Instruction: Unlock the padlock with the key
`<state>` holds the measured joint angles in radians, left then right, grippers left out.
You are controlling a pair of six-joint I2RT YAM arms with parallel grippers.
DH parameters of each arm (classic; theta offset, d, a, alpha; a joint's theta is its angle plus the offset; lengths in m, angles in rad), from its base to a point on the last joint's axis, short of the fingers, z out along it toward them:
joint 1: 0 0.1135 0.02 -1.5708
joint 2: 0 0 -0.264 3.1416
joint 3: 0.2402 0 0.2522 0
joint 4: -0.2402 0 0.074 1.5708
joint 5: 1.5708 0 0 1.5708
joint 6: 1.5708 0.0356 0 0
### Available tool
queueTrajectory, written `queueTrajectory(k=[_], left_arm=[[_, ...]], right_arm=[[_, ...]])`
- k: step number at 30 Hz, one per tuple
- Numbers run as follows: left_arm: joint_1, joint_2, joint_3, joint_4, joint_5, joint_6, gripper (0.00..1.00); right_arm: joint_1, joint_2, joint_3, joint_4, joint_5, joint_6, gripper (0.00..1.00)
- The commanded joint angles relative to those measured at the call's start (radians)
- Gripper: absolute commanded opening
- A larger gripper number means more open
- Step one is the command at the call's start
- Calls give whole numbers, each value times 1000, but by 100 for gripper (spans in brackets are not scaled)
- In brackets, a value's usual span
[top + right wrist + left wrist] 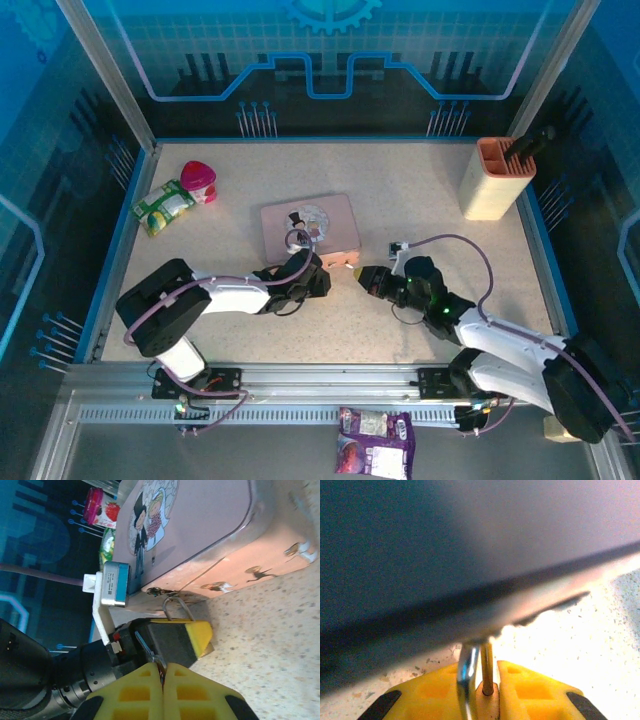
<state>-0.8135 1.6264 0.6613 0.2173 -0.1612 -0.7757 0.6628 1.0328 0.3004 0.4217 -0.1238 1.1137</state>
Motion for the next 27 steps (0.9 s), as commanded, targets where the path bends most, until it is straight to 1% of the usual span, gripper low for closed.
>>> queueTrajectory(k=[1, 6, 9, 14, 18, 20, 24, 27], left_arm=[[3, -60, 19, -44, 39, 48, 18], [38, -99, -9, -4, 105, 25, 17], [53, -104, -12, 17, 129, 10, 15], [79, -118, -27, 70, 188, -40, 15], [109, -127, -42, 126, 248, -106, 14], [118, -133, -48, 150, 260, -133, 14], [122, -146, -52, 170, 255, -164, 13], [124, -163, -67, 189, 237, -191, 13]], right_arm=[[-14, 58, -33, 174, -85, 110, 0], [-8, 126, -30, 188, -95, 146, 0], [-1, 176, -61, 315, -113, 203, 0], [39, 243, -74, 355, -76, 238, 0], [55, 331, -98, 496, -78, 301, 0], [63, 387, -110, 583, -76, 336, 0], [94, 512, -129, 764, -45, 407, 0], [100, 612, -128, 879, -53, 462, 0]])
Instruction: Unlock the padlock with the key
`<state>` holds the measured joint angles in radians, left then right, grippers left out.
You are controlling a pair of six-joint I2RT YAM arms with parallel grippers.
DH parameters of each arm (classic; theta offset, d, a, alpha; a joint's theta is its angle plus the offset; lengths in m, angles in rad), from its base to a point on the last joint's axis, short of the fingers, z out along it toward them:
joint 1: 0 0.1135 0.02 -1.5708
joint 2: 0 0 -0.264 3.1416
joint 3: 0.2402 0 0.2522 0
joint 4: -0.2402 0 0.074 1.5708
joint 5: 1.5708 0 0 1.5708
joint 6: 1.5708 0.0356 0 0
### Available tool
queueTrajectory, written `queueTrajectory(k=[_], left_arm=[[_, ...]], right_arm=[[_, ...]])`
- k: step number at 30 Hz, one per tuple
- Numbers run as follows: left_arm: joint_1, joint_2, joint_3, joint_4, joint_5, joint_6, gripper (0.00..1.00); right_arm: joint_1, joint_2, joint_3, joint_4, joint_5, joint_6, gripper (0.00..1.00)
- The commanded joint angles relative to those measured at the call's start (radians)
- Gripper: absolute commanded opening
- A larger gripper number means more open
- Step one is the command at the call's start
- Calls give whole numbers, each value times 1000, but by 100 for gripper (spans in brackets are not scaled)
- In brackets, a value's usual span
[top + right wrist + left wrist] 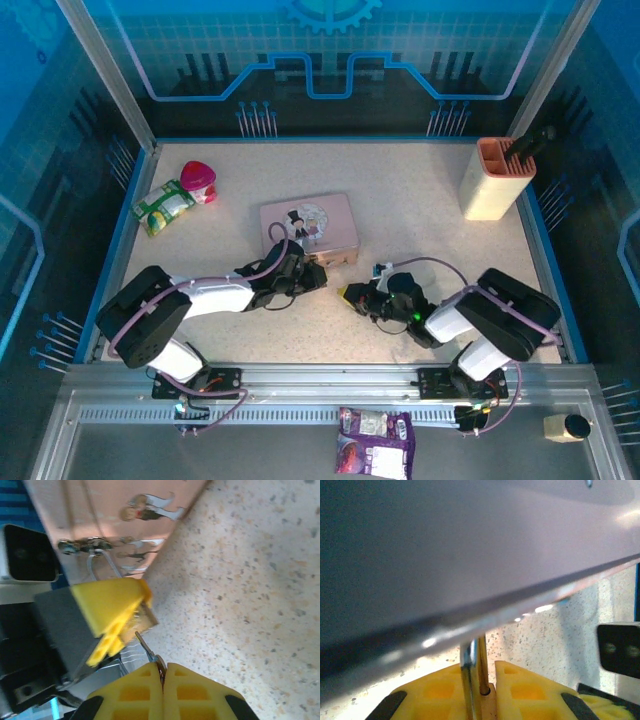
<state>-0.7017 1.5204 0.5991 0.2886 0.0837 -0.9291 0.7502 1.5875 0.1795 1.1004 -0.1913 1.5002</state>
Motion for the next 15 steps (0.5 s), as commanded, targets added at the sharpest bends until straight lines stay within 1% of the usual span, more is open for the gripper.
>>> queueTrajectory(k=[1, 3, 6, 11, 15], left_arm=[[12, -64, -13, 127, -15, -47, 13], [13, -75, -26, 141, -30, -64, 12], [15, -94, -44, 140, -62, -83, 13], [19, -108, -69, 158, -100, -109, 13], [21, -95, -79, 207, -92, -147, 13]], right_arm=[[14, 92, -5, 243, 9, 92, 0], [16, 150, -2, 311, 6, 123, 0], [25, 197, 2, 323, 7, 143, 0], [26, 168, -1, 323, 16, 137, 0], [28, 177, 13, 323, -3, 165, 0]])
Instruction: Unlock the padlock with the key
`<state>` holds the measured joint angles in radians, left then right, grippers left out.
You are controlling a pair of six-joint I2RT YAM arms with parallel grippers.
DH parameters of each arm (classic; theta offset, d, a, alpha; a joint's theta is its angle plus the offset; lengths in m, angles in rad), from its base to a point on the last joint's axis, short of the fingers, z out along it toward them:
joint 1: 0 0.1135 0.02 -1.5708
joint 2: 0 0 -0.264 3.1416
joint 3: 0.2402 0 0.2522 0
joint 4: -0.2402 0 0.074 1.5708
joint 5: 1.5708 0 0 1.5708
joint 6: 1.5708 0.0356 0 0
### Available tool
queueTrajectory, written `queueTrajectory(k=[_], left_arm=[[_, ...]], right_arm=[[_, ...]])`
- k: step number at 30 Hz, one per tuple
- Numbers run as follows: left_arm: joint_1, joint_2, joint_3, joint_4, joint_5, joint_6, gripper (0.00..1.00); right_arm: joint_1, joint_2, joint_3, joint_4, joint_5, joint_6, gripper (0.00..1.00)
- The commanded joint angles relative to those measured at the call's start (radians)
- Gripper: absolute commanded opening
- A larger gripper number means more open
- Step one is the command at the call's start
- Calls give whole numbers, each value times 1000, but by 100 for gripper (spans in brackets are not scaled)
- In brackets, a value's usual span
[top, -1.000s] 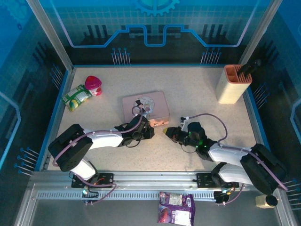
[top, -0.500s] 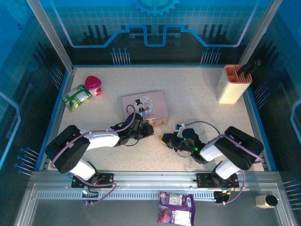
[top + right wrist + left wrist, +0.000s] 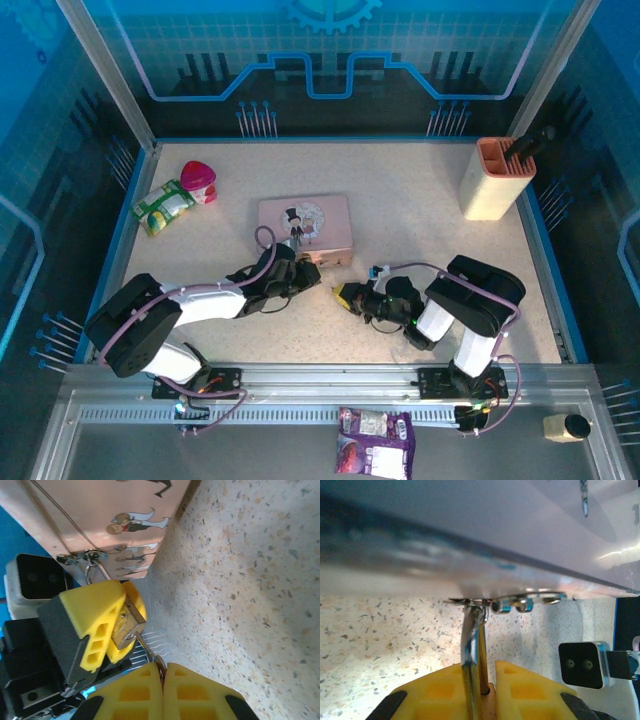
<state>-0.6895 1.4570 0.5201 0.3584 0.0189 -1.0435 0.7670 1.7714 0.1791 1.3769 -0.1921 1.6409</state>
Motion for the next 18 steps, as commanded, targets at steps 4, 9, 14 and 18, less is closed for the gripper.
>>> queueTrajectory(k=[4, 9, 14, 18], left_arm=[[7, -27, -5, 174, -10, -80, 13], [6, -12, -34, 253, -7, -145, 12], [-13, 15, -44, 322, -2, -199, 12], [-19, 26, -45, 330, -11, -209, 12]], right_arm=[[14, -42, 15, 46, -10, 64, 0], [16, -56, 14, 47, -19, 121, 0], [21, -47, 12, 47, -13, 130, 0], [29, -52, 11, 44, -8, 133, 0]])
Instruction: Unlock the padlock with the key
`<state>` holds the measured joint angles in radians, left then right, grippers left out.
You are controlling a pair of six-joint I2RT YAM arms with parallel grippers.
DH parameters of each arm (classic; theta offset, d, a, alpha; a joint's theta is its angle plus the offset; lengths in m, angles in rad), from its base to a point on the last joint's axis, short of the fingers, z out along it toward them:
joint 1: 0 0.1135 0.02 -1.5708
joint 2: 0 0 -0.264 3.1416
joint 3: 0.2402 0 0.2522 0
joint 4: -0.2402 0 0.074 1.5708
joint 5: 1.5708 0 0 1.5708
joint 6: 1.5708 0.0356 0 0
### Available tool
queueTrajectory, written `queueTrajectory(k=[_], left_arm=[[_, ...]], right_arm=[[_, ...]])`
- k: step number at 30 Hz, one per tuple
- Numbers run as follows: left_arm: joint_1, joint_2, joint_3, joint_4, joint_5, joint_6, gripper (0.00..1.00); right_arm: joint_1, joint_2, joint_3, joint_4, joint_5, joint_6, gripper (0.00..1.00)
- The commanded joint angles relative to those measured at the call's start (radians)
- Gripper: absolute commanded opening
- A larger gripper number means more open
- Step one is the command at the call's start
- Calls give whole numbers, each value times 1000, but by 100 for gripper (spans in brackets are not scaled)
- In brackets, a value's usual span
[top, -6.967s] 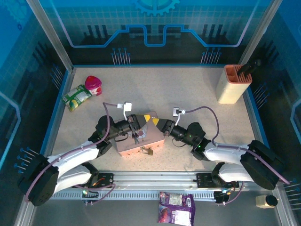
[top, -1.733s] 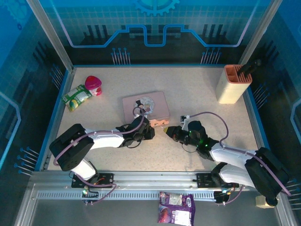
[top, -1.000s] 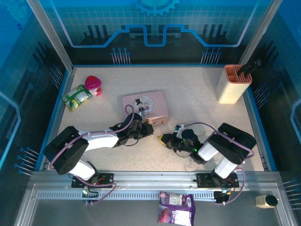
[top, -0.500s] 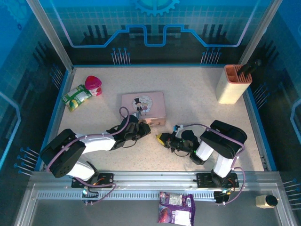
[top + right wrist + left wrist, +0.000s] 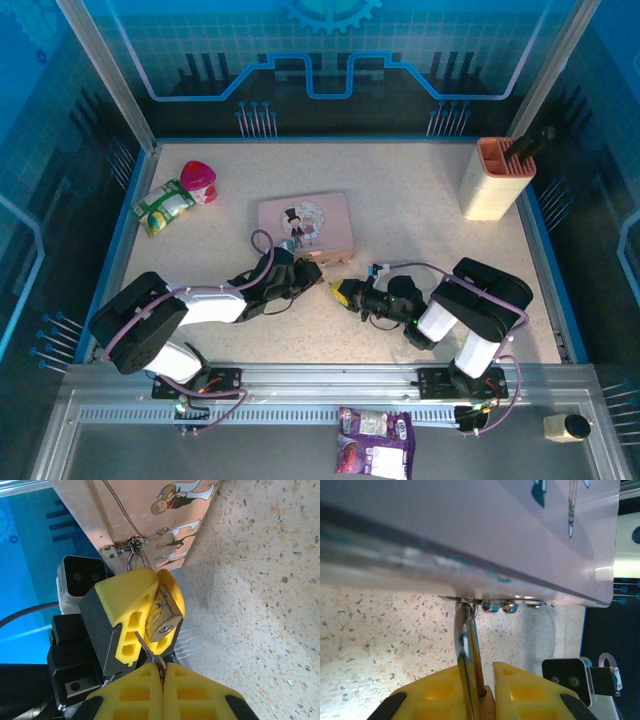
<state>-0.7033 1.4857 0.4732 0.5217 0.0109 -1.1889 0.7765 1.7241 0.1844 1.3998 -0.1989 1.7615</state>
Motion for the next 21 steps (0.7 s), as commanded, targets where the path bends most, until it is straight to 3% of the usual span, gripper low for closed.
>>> queueTrajectory(k=[1, 9, 21], left_arm=[[-7, 2, 2, 170, -1, -64, 12], [-16, 6, -21, 206, -28, -77, 10], [-32, -6, -46, 233, -50, -75, 8]], right_arm=[[25, -3, 4, 22, 3, 12, 0], [91, 50, -4, 23, 52, 36, 0], [82, 39, -34, 24, 87, 41, 0]])
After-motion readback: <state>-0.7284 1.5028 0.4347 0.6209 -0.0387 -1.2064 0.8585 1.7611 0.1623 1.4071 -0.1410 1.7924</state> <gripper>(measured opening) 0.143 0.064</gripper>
